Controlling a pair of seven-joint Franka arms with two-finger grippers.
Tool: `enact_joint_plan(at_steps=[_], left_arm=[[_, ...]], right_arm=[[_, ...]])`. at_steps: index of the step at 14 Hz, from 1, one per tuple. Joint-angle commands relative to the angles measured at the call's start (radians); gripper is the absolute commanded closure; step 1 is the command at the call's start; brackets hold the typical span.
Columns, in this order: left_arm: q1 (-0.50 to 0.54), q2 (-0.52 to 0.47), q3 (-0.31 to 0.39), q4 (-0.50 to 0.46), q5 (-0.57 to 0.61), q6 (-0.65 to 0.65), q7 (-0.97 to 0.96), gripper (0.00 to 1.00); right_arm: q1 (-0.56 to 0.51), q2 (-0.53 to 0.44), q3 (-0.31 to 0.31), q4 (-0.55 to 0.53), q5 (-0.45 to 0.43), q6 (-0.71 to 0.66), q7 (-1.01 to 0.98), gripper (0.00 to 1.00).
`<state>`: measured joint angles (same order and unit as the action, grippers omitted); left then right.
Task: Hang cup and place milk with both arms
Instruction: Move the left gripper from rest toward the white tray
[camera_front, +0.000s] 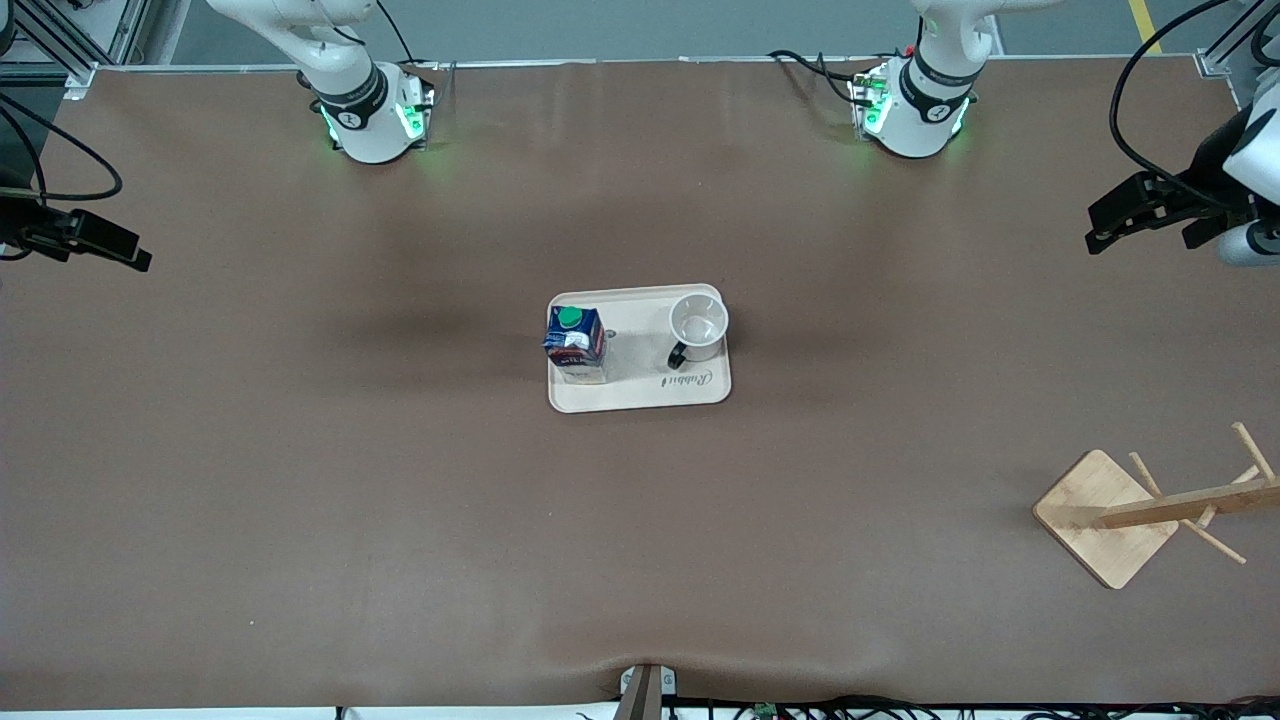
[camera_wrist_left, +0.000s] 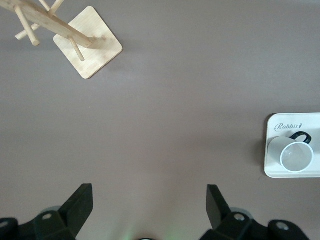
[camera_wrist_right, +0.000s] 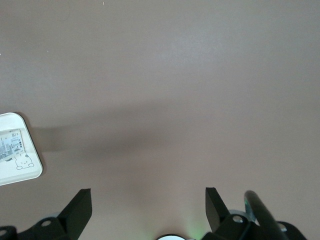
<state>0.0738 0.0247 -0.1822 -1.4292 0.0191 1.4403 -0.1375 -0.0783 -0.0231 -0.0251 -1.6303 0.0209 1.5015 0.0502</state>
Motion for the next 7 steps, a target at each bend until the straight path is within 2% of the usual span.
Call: enact_joint_plan(at_steps=[1, 7], left_arm=[[0.003, -0.035, -0.002, 0.012, 0.018, -0.02, 0.012, 0.0], [0.004, -0.035, 0.007, 0.019, 0.019, -0.028, -0.004, 0.0]], right_arm=[[-0.003, 0.006, 0.001, 0.017, -0.016, -0.009, -0.01, 0.0], [0.0, 0.006, 0.001, 0.015, -0.016, -0.009, -0.01, 0.0]])
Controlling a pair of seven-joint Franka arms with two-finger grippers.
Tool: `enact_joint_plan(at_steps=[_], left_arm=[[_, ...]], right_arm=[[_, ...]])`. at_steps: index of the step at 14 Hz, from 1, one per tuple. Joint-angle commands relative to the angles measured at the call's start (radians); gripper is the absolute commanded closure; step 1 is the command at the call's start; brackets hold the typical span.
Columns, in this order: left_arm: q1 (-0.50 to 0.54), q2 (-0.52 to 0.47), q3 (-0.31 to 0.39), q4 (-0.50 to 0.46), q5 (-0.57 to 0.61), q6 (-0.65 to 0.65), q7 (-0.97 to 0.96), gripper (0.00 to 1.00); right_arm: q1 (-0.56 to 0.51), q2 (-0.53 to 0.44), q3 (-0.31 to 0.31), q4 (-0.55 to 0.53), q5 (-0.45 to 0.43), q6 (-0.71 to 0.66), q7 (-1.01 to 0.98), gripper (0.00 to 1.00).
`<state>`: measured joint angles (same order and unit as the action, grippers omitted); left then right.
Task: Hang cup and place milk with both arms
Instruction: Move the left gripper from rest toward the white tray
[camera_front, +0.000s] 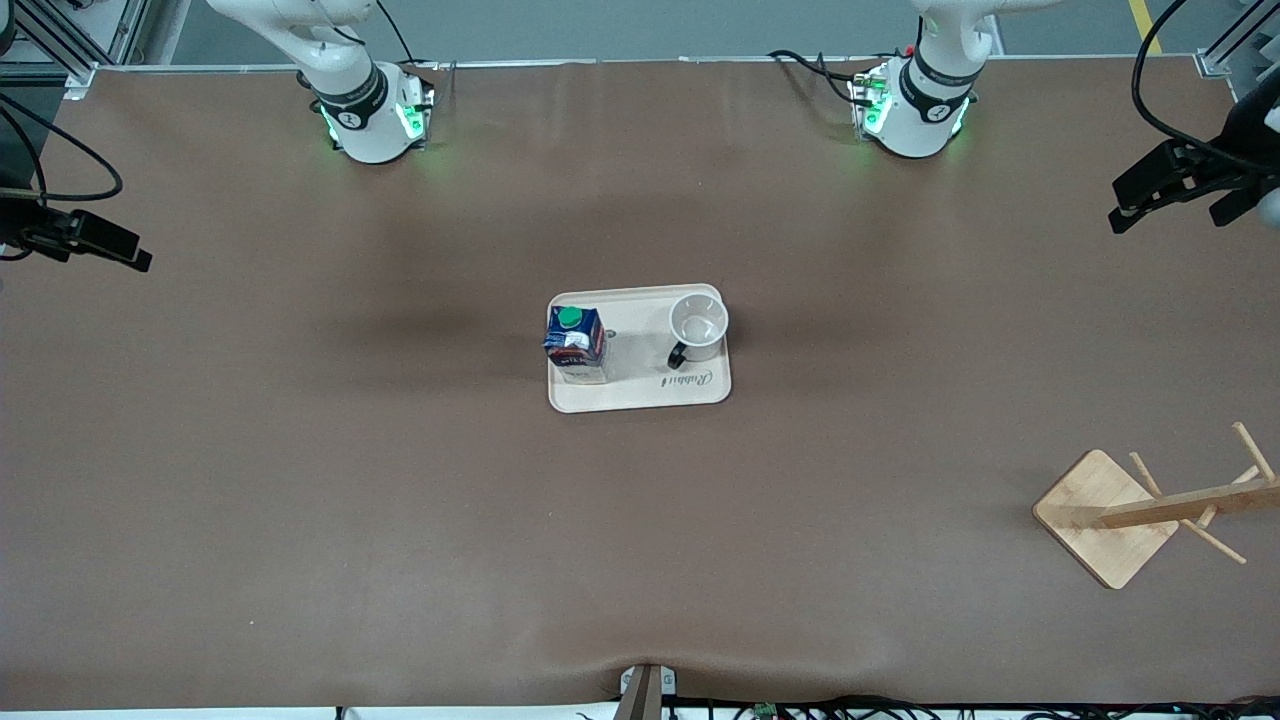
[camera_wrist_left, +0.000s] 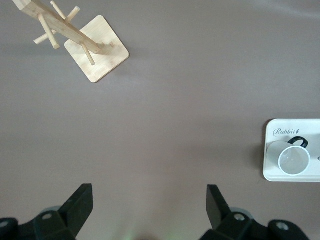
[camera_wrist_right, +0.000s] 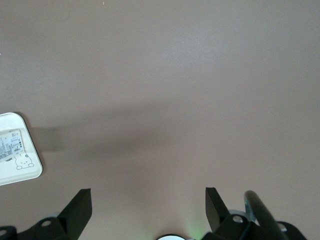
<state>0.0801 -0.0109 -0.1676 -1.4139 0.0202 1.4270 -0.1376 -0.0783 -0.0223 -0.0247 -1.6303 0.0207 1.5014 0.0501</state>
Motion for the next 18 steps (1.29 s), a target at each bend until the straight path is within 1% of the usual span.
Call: enact_joint_plan(at_steps=[1, 3, 4, 6, 9, 12, 14, 16, 18], left_arm=[[-0.003, 0.005, -0.009, 0.0, 0.018, -0.013, -0.007, 0.0], [-0.002, 0.048, -0.01, -0.011, 0.017, 0.024, -0.007, 0.0], [-0.002, 0.058, -0.012, -0.038, 0.015, 0.062, -0.008, 0.0], [-0.009, 0.055, -0.013, -0.129, 0.006, 0.153, -0.01, 0.0], [-0.008, 0.062, -0.032, -0.235, 0.001, 0.222, -0.008, 0.0], [-0.005, 0.054, -0.088, -0.29, 0.01, 0.224, -0.007, 0.0], [-0.006, 0.055, -0.105, -0.315, 0.01, 0.225, 0.006, 0.0], [-0.008, 0.069, -0.16, -0.316, 0.012, 0.242, 0.009, 0.0], [-0.01, 0.092, -0.235, -0.329, 0.015, 0.268, 0.013, 0.0]], right_arm=[[0.002, 0.005, 0.0, 0.015, -0.016, -0.009, -0.01, 0.0], [0.002, 0.005, 0.0, 0.015, -0.016, -0.009, -0.01, 0.0], [0.002, 0.005, 0.0, 0.015, -0.016, -0.009, -0.01, 0.0], [0.003, 0.005, 0.0, 0.015, -0.016, -0.009, -0.01, 0.0], [0.003, 0.005, 0.002, 0.015, -0.016, -0.009, -0.009, 0.0], [0.002, 0.015, 0.0, 0.015, -0.015, -0.009, -0.007, 0.0], [0.0, 0.015, 0.0, 0.015, -0.015, -0.009, -0.007, 0.0], [0.002, 0.015, 0.0, 0.015, -0.015, -0.009, -0.007, 0.0], [0.002, 0.015, 0.002, 0.015, -0.013, -0.009, -0.007, 0.0]])
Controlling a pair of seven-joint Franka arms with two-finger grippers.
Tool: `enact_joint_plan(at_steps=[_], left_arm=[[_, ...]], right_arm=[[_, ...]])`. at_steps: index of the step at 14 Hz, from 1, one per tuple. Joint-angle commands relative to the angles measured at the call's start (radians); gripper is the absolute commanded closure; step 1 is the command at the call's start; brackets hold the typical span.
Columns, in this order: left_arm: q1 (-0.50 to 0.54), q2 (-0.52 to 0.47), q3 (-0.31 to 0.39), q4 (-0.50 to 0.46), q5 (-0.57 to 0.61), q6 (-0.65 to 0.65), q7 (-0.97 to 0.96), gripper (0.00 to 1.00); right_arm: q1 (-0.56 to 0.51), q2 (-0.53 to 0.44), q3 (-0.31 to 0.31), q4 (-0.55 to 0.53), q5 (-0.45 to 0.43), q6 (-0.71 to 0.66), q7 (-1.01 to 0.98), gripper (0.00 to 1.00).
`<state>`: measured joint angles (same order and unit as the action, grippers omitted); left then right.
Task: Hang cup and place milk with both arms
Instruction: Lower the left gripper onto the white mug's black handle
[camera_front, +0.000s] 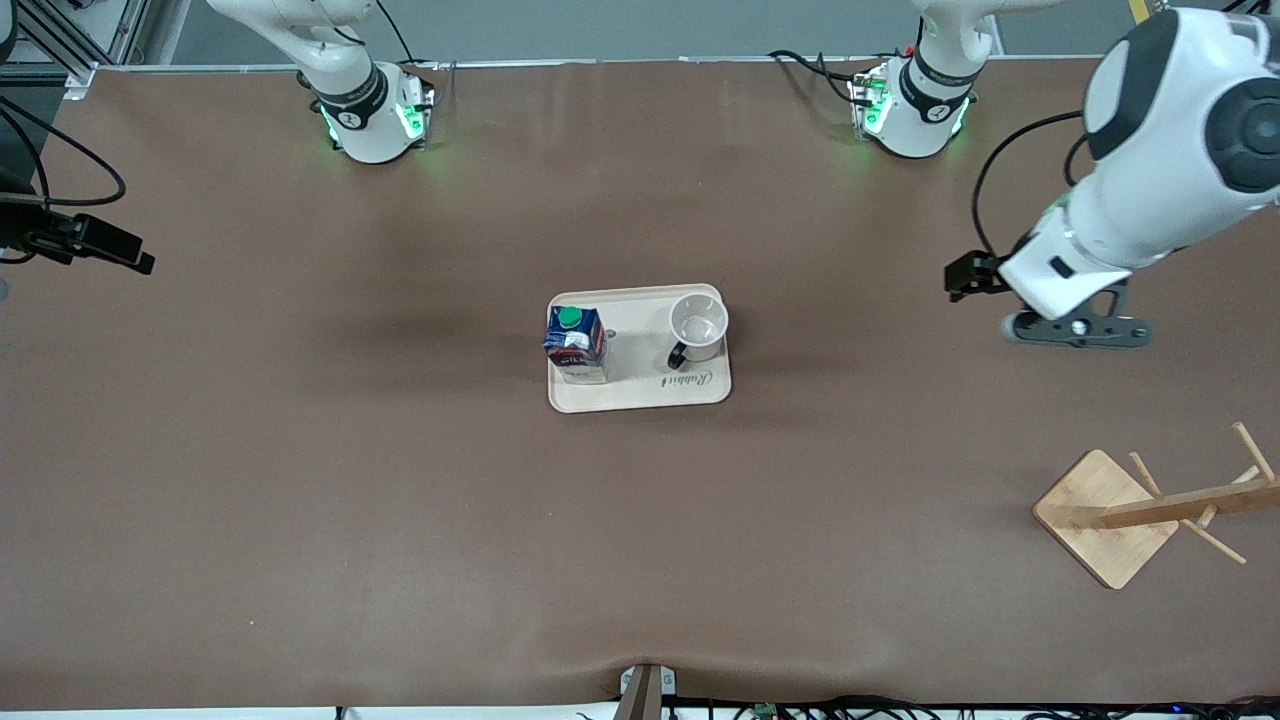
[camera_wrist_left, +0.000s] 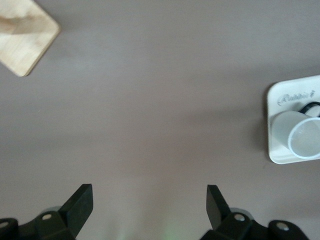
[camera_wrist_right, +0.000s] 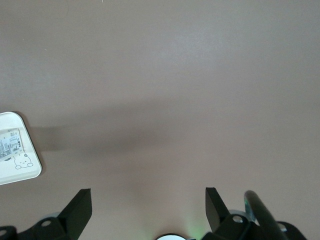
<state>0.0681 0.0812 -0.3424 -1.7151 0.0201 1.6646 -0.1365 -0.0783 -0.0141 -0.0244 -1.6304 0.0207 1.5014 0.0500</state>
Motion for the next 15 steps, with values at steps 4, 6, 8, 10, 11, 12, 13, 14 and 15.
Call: enact_joint_plan(at_steps=[4, 6, 8, 10, 11, 12, 13, 14, 15], left_arm=[[-0.005, 0.095, -0.156, -0.024, 0.018, 0.06, 0.067, 0.0], [-0.016, 0.162, -0.177, -0.023, 0.021, 0.101, 0.077, 0.0], [-0.074, 0.224, -0.182, -0.028, 0.088, 0.158, 0.1, 0.0], [-0.123, 0.277, -0.182, -0.029, 0.145, 0.211, 0.101, 0.0], [-0.131, 0.305, -0.184, -0.029, 0.152, 0.243, 0.101, 0.0], [-0.145, 0.331, -0.184, -0.029, 0.152, 0.286, 0.101, 0.0], [-0.166, 0.359, -0.184, -0.026, 0.153, 0.322, 0.104, 0.0], [-0.18, 0.385, -0.184, -0.026, 0.153, 0.354, 0.103, 0.0], [-0.183, 0.411, -0.187, -0.024, 0.152, 0.385, 0.103, 0.0]], right_arm=[[0.003, 0.008, 0.0, 0.015, -0.013, -0.009, -0.009, 0.0], [0.003, 0.009, 0.001, 0.015, -0.013, -0.009, -0.007, 0.0], [0.003, 0.009, 0.001, 0.015, -0.013, -0.007, -0.007, 0.0], [0.003, 0.011, 0.001, 0.015, -0.008, -0.006, -0.007, 0.0], [0.003, 0.016, 0.001, 0.015, -0.008, -0.006, -0.007, 0.0], [0.003, 0.016, 0.001, 0.017, -0.008, -0.006, -0.007, 0.0], [0.003, 0.016, 0.001, 0.017, -0.008, -0.006, -0.007, 0.0], [0.003, 0.016, 0.001, 0.017, -0.008, -0.006, -0.007, 0.0], [-0.001, 0.016, 0.001, 0.018, -0.011, -0.009, -0.007, 0.0]])
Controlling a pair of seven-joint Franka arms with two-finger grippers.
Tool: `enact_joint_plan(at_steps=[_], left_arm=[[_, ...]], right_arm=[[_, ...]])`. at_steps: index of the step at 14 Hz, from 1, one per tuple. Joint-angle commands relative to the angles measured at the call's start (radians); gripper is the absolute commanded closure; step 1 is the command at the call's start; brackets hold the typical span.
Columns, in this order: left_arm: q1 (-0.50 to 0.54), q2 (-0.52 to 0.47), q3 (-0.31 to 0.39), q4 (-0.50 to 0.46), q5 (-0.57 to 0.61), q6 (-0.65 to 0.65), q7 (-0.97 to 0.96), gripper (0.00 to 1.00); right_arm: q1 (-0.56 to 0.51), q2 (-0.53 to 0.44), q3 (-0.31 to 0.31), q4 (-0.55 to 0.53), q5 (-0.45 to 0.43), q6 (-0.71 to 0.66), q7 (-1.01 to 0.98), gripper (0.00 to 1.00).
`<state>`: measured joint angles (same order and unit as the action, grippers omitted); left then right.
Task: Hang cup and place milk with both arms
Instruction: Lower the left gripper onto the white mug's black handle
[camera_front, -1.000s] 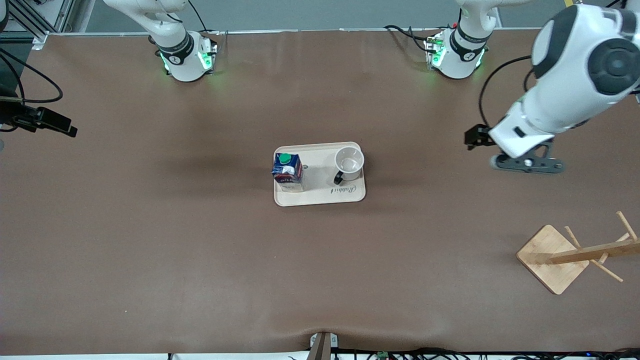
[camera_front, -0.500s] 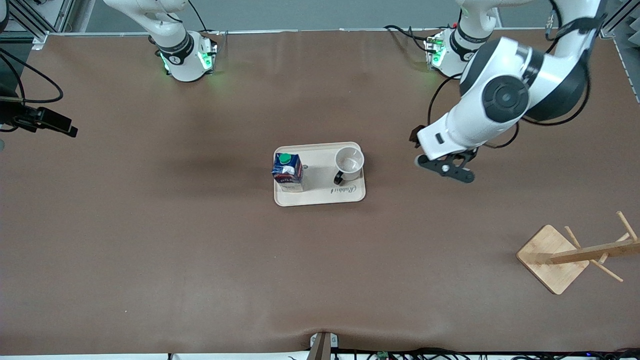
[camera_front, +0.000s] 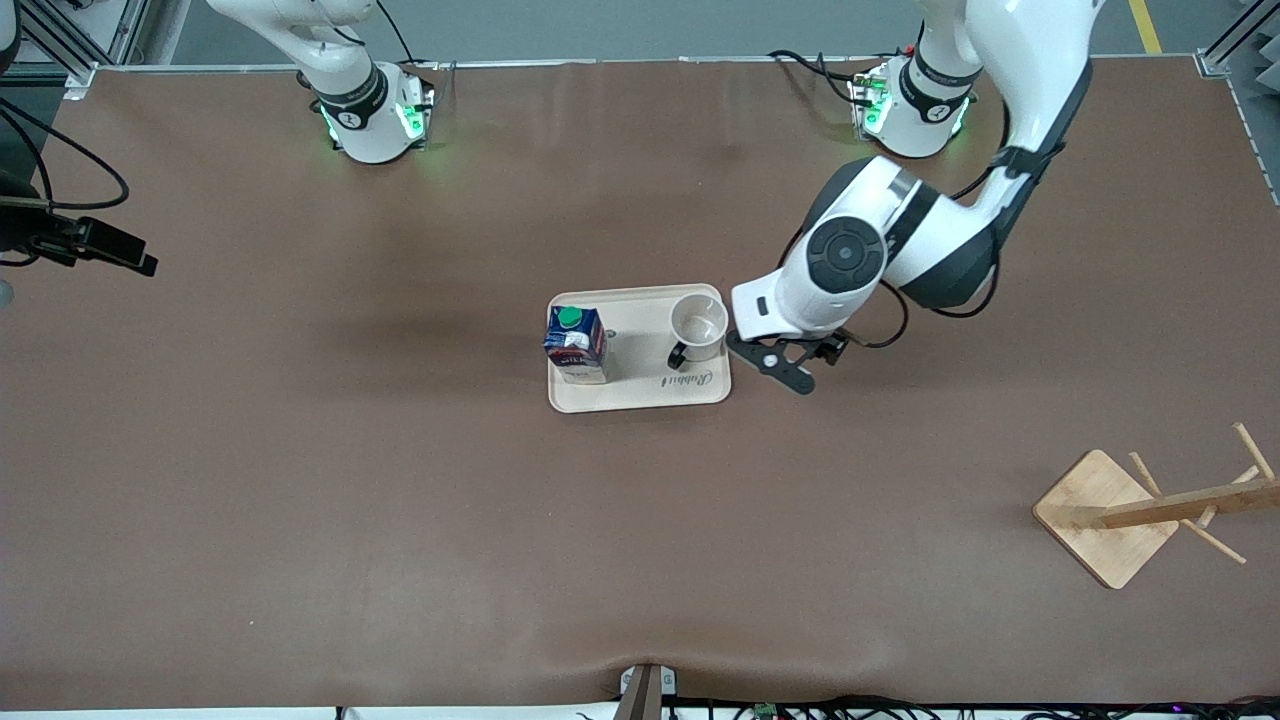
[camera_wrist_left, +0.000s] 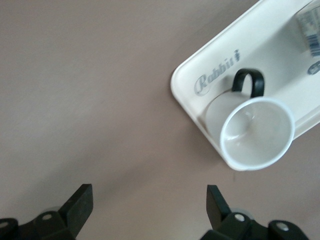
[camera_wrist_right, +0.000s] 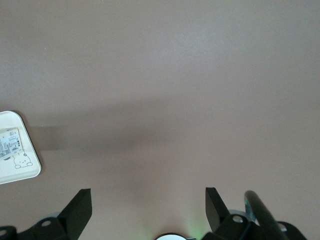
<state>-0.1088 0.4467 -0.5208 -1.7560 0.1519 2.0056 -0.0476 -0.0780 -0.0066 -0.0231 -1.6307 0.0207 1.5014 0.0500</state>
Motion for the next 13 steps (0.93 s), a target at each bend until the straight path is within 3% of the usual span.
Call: enact_joint_plan(at_steps=[1, 3, 5, 8, 13], left_arm=[[-0.023, 0.059, -0.011, 0.016, 0.018, 0.064, -0.003, 0.0], [-0.067, 0.092, -0.01, 0.015, 0.018, 0.087, -0.008, 0.0], [-0.08, 0.125, -0.01, 0.018, 0.02, 0.117, -0.009, 0.06], [-0.107, 0.174, -0.005, 0.018, 0.023, 0.172, -0.032, 0.22], [-0.109, 0.237, -0.004, 0.023, 0.103, 0.19, -0.109, 0.9]], right_arm=[[-0.005, 0.008, -0.001, 0.02, -0.011, -0.01, -0.007, 0.0], [-0.008, 0.008, -0.001, 0.023, -0.007, -0.009, -0.004, 0.0], [-0.003, 0.01, -0.001, 0.023, -0.007, -0.009, -0.001, 0.0], [-0.008, 0.01, -0.001, 0.023, -0.007, -0.009, -0.007, 0.0], [-0.006, 0.014, -0.001, 0.023, -0.007, -0.009, -0.004, 0.0]])
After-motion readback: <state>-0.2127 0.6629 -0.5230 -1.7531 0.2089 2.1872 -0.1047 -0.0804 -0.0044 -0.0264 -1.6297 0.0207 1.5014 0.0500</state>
